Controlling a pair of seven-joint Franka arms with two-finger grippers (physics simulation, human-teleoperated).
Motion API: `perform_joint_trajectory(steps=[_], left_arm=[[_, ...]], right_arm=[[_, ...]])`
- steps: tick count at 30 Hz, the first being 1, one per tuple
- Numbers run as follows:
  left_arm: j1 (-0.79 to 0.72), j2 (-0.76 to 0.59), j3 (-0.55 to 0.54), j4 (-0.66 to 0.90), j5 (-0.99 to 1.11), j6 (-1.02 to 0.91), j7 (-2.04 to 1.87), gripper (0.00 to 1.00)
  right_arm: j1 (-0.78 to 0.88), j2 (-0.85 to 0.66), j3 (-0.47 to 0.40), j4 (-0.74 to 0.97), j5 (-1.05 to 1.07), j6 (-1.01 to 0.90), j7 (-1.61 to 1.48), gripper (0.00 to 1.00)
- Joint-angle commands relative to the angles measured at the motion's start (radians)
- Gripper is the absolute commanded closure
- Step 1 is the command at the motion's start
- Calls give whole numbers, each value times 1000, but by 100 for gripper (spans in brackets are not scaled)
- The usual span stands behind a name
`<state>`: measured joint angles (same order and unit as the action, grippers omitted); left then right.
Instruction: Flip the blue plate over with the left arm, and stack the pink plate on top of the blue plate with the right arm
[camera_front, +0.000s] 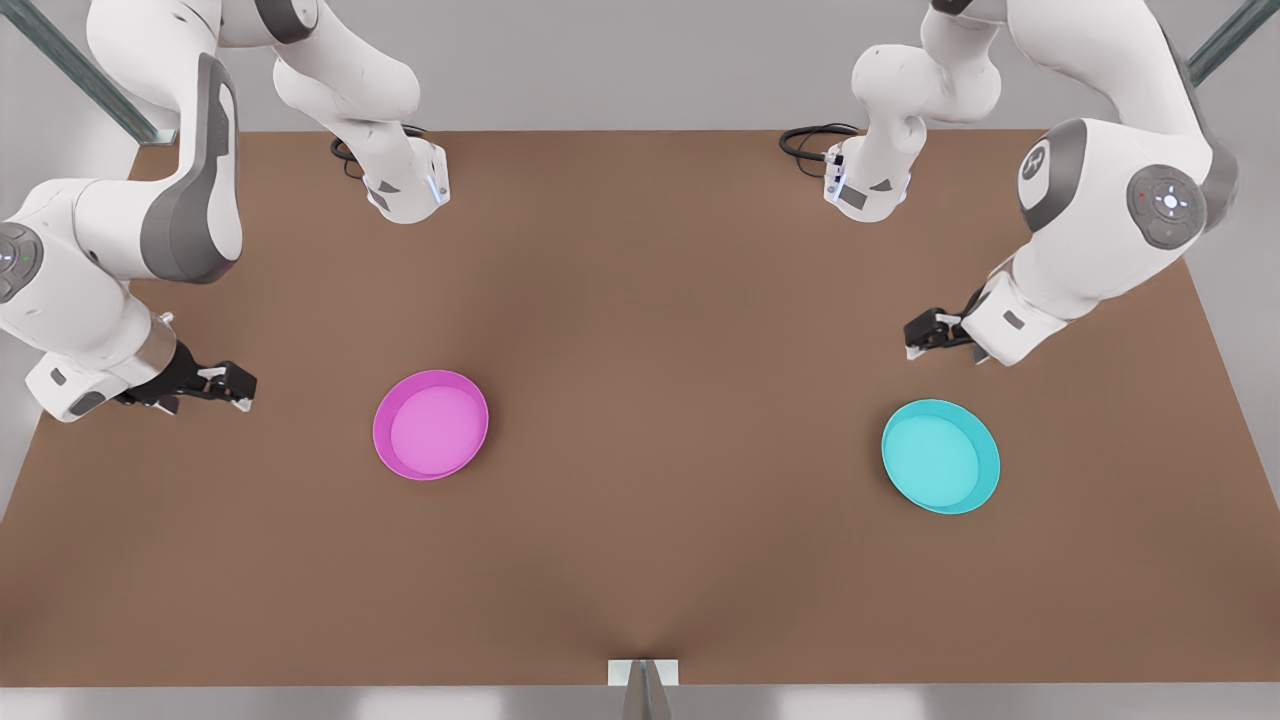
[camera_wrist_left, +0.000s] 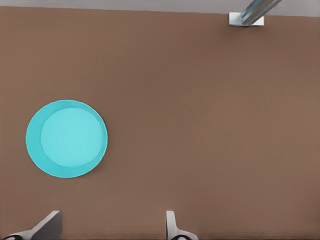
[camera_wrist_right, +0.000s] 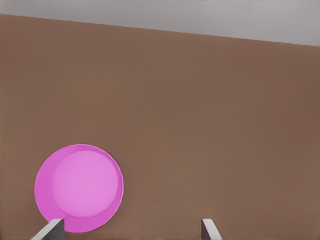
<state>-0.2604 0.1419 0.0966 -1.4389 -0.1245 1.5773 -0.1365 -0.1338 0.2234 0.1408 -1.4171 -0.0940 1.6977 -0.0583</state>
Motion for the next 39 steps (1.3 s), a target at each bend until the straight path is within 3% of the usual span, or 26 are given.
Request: perform_joint_trajectory(steps=[1,2,5,7,9,15,19,26,28,34,36,39], left_arm=[[0,4,0,0,6,-2,0,0],[0,37,0,0,5,0,0,0],[59,307,-3,6,-15,9,-12,0],[141,380,-8,28,-41,24,23,0],[294,390,-5,-8,-83,88,284,0],[484,536,-14,-17,-175,119,486,0],[500,607,-18,-18,-187,265,517,0],[517,665,-21,-34,-219,322,540,1],[513,666,-24,-66,-241,365,540,21],[513,666,-24,-80,-259,382,540,60],[513,668,-24,-89,-257,403,540,79],[512,666,-24,-89,-256,405,541,79]], right_arm=[[0,1,0,0,0,0,0,0],[0,-1,0,-8,0,-1,2,0],[-4,-2,0,-5,-6,-1,0,0],[-9,1,0,1,0,10,0,0],[-12,2,0,1,0,16,0,0],[-10,1,-1,0,-1,16,-3,0],[-13,2,-1,-2,0,10,0,0],[-15,2,-1,0,4,16,-2,0],[-13,2,-1,0,4,14,0,0],[-13,2,-1,0,4,3,0,0],[-15,2,-1,0,4,3,0,0],[-13,2,-1,0,4,2,0,0]])
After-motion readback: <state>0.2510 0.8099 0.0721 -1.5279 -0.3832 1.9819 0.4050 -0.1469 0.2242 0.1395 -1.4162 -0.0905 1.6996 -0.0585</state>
